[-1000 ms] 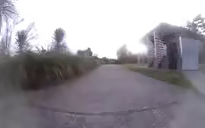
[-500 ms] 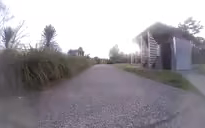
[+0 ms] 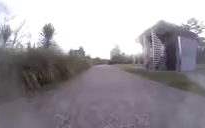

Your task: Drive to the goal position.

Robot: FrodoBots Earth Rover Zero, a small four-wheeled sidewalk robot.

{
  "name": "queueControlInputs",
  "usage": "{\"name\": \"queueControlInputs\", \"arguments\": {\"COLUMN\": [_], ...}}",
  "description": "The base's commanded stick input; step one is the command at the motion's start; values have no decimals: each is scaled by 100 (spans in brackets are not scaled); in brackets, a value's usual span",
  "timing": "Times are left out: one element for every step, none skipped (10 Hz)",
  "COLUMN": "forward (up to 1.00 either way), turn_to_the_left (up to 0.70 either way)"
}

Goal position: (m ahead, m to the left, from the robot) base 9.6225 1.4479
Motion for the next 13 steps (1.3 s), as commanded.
{"name": "queueControlInputs", "arguments": {"forward": [85, 85, 85, 85, 85, 85, 85, 85, 85, 85, 85, 85, 85], "turn_to_the_left": [-1, -10, -20, -34, -34, -34, -34, -34, -34, -34, -31, -29, 0]}}
